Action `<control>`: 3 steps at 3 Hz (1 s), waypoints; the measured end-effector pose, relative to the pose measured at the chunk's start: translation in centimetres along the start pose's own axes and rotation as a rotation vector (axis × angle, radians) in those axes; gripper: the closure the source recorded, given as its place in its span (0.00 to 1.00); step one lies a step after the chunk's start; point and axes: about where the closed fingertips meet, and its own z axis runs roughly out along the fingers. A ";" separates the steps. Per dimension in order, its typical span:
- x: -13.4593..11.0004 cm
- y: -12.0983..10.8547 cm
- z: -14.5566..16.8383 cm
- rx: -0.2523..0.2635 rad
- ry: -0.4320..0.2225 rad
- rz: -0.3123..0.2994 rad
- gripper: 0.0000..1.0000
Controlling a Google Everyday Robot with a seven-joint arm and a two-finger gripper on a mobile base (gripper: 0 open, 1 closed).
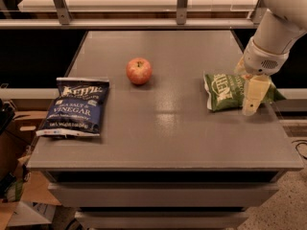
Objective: Pick green jalapeno chip bag
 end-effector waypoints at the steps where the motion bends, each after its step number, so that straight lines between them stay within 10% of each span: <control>1: -0.1 -0.6 0.5 -0.006 -0.009 0.008 0.39; 3: -0.1 -2.2 -2.0 0.044 -0.007 0.005 0.86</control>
Offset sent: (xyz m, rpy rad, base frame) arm 0.0154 -0.0081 0.0101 0.0081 -0.0047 -0.0217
